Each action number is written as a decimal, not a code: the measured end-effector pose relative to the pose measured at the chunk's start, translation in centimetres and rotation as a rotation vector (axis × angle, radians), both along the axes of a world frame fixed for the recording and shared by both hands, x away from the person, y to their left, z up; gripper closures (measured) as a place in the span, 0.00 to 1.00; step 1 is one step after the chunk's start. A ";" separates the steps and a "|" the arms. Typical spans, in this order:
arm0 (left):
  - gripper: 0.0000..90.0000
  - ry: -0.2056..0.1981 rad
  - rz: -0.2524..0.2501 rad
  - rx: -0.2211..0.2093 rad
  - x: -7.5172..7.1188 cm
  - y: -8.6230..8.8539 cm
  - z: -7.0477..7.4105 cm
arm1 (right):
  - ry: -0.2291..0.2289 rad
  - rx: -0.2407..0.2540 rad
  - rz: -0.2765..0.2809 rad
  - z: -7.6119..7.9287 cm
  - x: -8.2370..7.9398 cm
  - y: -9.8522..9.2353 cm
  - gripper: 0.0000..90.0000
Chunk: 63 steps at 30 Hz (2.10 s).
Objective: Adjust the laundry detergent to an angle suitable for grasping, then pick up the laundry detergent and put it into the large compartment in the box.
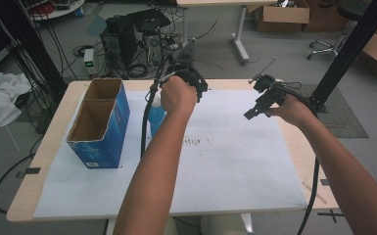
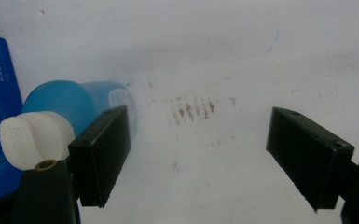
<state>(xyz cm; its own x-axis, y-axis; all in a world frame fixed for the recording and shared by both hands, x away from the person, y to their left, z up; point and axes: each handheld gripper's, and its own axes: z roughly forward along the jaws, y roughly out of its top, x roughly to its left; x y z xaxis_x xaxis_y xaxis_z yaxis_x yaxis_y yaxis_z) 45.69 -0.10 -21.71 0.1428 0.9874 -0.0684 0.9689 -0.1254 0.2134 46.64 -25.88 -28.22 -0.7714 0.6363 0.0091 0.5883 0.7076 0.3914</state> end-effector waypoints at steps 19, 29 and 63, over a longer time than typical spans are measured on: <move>0.25 -0.026 0.017 -0.002 -0.6 0.3 0.5 | -0.010 0.015 0.011 0.2 0.0 0.2 0.19; 0.25 -0.030 0.020 -0.010 -0.4 0.5 0.5 | -0.007 0.013 0.004 0.2 0.2 0.0 0.19; 0.23 -0.068 0.105 0.021 -1.4 4.6 2.7 | -0.017 0.009 0.021 0.9 -0.4 0.3 0.19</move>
